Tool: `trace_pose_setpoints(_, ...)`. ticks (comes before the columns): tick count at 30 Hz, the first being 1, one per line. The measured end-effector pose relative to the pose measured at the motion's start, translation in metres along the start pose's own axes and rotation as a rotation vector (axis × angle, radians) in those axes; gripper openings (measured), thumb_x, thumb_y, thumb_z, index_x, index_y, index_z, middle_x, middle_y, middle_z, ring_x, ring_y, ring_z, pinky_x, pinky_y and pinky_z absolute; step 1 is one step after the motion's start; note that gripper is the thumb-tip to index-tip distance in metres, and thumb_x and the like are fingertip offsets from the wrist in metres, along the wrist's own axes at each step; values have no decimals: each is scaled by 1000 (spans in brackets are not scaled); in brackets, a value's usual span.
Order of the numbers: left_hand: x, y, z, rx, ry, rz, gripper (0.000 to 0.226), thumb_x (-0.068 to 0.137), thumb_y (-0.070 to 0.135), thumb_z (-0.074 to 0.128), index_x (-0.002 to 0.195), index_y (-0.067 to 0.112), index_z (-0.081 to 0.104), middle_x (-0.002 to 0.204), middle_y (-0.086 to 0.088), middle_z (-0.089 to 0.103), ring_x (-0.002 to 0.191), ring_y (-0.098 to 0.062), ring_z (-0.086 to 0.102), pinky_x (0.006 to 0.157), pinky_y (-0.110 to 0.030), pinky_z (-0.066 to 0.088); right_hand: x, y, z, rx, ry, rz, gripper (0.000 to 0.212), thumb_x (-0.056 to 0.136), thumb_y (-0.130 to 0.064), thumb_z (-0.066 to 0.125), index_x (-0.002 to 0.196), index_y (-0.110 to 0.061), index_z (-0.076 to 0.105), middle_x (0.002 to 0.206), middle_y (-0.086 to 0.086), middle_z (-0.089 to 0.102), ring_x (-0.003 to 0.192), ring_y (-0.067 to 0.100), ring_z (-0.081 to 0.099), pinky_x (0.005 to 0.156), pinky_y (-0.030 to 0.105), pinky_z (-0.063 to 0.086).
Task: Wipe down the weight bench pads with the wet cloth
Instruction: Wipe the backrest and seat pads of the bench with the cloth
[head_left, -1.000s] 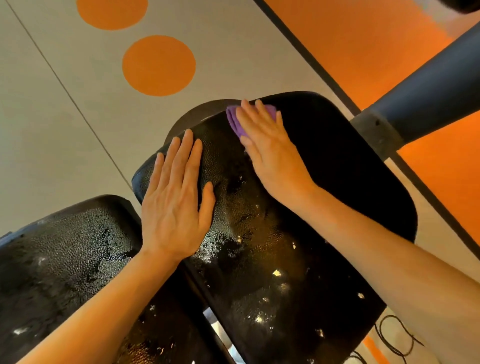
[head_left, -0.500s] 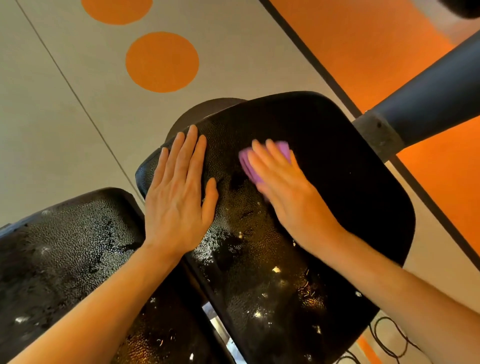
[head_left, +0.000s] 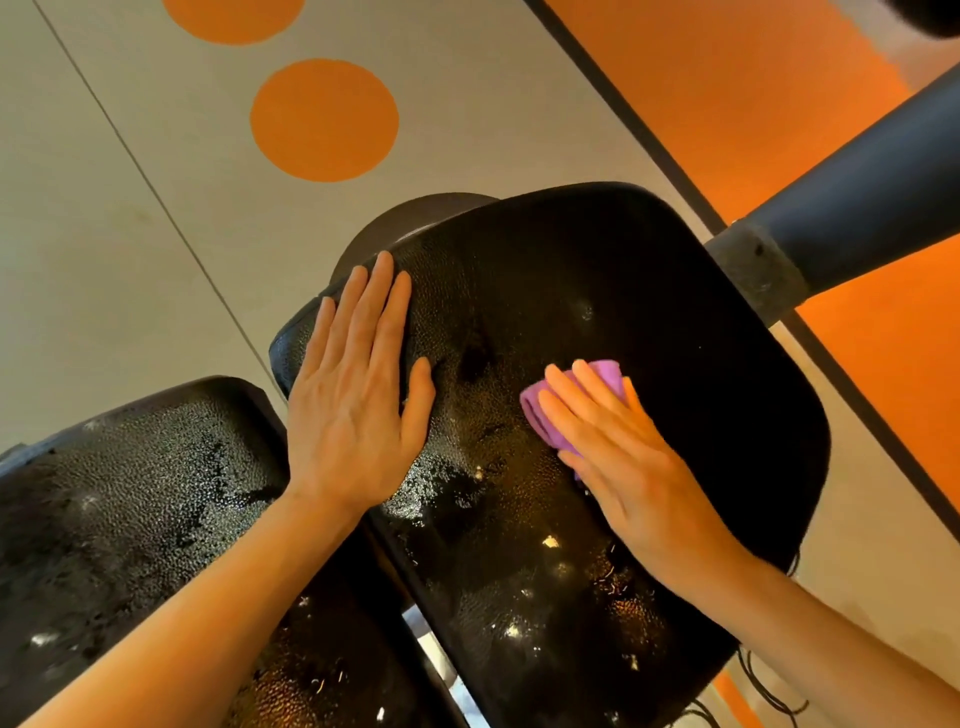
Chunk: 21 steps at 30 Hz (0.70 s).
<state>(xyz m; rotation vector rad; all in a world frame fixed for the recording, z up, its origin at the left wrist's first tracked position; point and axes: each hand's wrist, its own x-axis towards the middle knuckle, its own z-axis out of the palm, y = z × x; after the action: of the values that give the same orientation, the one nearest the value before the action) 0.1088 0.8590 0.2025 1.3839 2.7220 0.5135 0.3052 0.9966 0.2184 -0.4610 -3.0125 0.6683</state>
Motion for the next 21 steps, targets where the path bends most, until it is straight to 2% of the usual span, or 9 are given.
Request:
trace_pose_setpoints(2, 0, 0, 0, 1, -3, -2, 62, 101, 35, 36, 156, 11, 22, 165, -6, 17, 154, -20, 10, 126, -36, 3, 15, 14, 0, -11, 15, -13, 49, 95, -18, 29, 144, -12, 30, 153, 2, 28, 145, 19, 17, 120, 34, 5)
trace_pose_setpoints(5, 1, 1, -1, 0, -10, -7, 62, 101, 35, 36, 156, 11, 22, 165, -5, 17, 154, -20, 10, 126, -34, 2, 121, 32, -4, -37, 142, 171, 45, 99, -12, 36, 144, -11, 32, 153, 6, 29, 145, 22, 16, 117, 37, -1)
trace_pose_setpoints(7, 1, 1, 0, -2, -16, -2, 62, 101, 35, 36, 157, 12, 21, 165, -5, 16, 154, -19, 9, 126, -34, 2, 153, 38, -8, -6, 157, 262, 46, 100, -13, 36, 145, -10, 28, 155, 8, 24, 146, 23, 13, 116, 36, -2)
trace_pose_setpoints(10, 1, 0, 0, -6, -14, -2, 62, 101, 35, 36, 157, 12, 21, 165, -4, 15, 154, -19, 8, 126, -36, 3, 77, 27, -2, 11, 124, 220, 52, 94, -7, 40, 145, -8, 28, 154, 10, 24, 145, 25, 15, 120, 40, 5)
trace_pose_setpoints(13, 1, 1, -1, -6, -16, -9, 63, 101, 35, 36, 157, 12, 21, 165, -5, 15, 154, -19, 9, 126, -38, 5, -14, 15, -1, -3, 33, 146, 52, 95, -19, 29, 146, -12, 22, 155, 3, 22, 146, 18, 12, 120, 37, 6)
trace_pose_setpoints(15, 1, 1, -1, -2, -19, -9, 63, 101, 35, 36, 157, 12, 21, 165, -5, 16, 154, -20, 9, 126, -37, 4, 9, 30, -7, 78, 17, 130, 50, 96, -20, 26, 145, -12, 26, 154, 1, 22, 146, 17, 11, 121, 30, 1)
trace_pose_setpoints(17, 1, 1, -1, -3, -20, -11, 63, 101, 35, 36, 157, 12, 21, 165, -5, 16, 154, -20, 9, 126, -36, 4, 77, 47, -10, 94, 85, 210, 45, 99, -13, 33, 144, -9, 31, 153, 5, 27, 145, 21, 15, 119, 24, -2)
trace_pose_setpoints(19, 1, 1, -2, -5, -20, -9, 62, 101, 35, 36, 157, 12, 21, 165, -4, 16, 154, -19, 9, 126, -36, 3, 134, 56, -16, 79, 178, 296, 43, 99, -10, 38, 142, -9, 35, 151, 10, 31, 143, 25, 22, 120, 38, 7)
trace_pose_setpoints(21, 1, 1, -1, -11, -15, -4, 62, 101, 35, 36, 157, 12, 21, 165, -4, 16, 154, -19, 9, 126, -36, 4, 133, 53, -13, 79, 194, 299, 45, 99, -10, 39, 144, -10, 32, 152, 9, 28, 144, 24, 20, 120, 45, 11)
